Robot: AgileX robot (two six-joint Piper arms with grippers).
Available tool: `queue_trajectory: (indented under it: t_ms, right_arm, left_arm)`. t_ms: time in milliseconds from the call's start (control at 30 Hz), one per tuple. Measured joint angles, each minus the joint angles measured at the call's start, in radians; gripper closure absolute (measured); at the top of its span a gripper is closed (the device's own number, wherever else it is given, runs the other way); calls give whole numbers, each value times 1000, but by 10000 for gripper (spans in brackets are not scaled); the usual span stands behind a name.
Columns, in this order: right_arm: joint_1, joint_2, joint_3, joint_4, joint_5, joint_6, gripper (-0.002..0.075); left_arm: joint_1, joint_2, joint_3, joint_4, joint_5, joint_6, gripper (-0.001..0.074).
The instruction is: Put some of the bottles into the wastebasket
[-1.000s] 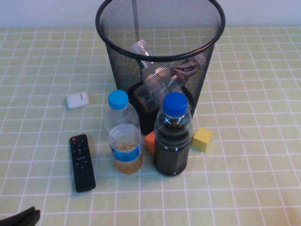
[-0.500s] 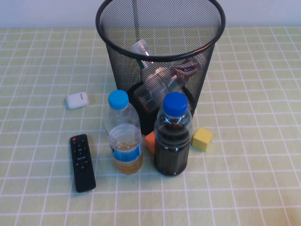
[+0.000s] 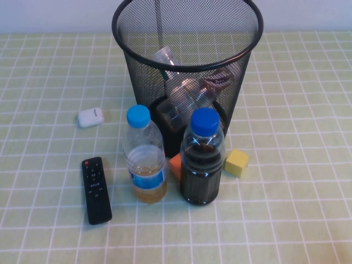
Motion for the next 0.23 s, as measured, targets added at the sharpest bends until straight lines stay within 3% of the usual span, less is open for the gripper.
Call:
queue_trajectory:
  t_ms: [233]
  right_arm:
    - [0, 0, 0, 0, 0, 0, 726]
  left_arm:
    - [0, 0, 0, 37, 115, 0, 739]
